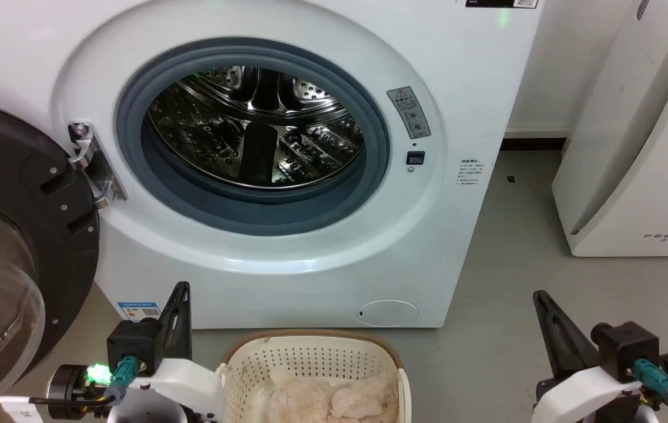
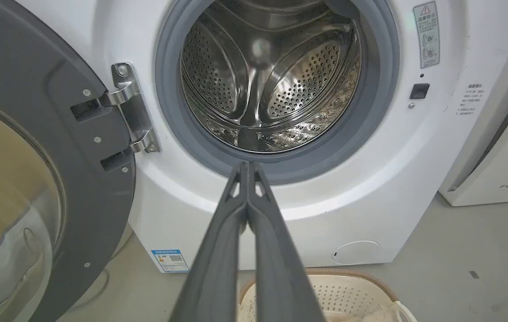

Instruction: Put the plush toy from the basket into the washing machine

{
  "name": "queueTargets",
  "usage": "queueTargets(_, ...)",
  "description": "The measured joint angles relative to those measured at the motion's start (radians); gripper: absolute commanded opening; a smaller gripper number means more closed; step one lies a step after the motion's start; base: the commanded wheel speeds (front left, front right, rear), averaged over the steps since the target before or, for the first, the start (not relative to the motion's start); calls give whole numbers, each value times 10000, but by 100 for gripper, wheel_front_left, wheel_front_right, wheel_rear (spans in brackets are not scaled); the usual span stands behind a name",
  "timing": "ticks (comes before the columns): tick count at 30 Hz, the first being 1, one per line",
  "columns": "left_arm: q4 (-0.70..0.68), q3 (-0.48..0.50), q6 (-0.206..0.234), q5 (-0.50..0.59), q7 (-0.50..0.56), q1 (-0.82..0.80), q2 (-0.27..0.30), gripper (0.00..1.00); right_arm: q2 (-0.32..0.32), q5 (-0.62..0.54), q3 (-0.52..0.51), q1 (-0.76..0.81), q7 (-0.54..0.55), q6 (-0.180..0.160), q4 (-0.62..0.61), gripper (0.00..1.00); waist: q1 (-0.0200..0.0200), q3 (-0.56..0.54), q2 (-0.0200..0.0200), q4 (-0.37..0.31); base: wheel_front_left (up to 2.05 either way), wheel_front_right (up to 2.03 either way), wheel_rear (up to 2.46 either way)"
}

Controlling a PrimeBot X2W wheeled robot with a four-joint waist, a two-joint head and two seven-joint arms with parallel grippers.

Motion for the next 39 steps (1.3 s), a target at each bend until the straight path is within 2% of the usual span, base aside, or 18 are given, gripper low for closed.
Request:
queueTargets(20,0,0,0,0,0,0,0,0,0,0,0,0,0,0,0,0,0,0,0,0,0,0,0)
queueTargets(21,2,-2,6,-2,0,-2,0,100,0,6,0,3,-2,0,-2,100,0,0,0,0,0,0,0)
queueTargets(39,228,-182,207,-100,-276,-66,-2,100,0,372,-153,4,-270,0,-52,100,0,166,0,-6,0,0,0)
